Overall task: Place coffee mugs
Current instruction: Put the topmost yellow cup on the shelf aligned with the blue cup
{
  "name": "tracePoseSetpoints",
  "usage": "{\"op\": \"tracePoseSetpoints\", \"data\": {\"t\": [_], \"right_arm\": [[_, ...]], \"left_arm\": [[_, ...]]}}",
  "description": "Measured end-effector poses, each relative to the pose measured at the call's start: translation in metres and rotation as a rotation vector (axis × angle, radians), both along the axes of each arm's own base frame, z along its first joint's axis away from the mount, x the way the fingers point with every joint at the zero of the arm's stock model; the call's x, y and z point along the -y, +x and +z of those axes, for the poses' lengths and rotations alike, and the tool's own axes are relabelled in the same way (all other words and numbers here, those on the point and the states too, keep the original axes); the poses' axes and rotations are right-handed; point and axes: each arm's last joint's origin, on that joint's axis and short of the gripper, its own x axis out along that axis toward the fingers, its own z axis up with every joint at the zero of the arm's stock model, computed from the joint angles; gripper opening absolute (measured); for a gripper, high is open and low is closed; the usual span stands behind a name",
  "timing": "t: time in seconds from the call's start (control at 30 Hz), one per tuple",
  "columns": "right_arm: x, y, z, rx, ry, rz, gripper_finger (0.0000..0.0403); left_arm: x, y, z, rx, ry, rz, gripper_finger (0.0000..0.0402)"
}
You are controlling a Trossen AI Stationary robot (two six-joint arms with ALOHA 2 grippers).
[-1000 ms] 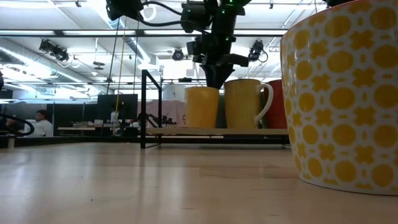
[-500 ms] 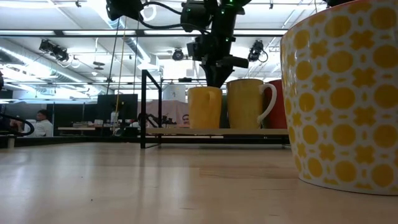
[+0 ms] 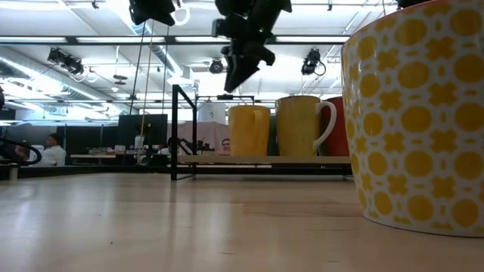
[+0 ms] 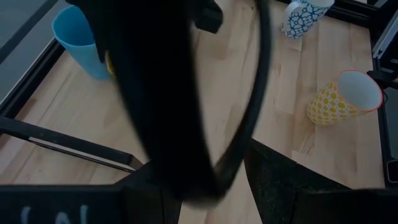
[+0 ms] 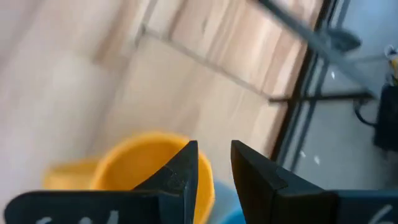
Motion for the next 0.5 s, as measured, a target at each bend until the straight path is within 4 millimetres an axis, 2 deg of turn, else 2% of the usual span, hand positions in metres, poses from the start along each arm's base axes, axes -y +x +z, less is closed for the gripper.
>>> {"op": "tracePoseSetpoints", "data": {"t": [0.17, 0.4, 0.5], "right_arm": [[-0.001, 0.006, -0.003, 0.065, 0.067, 0.029, 0.0102], [-0.001, 0.01, -0.026, 0.057, 0.086, 0.034, 0.0102], [0.0, 0.012, -0.028, 0.079, 0.081, 0.037, 0.0102]], "left_arm": [[0.0, 0.0, 0.0, 0.0, 0.0, 0.0, 0.0164], [0.0, 0.0, 0.0, 0.0, -0.001, -0.002, 0.0164], [0.0, 0.0, 0.0, -0.001, -0.001, -0.001, 0.0164]]}}
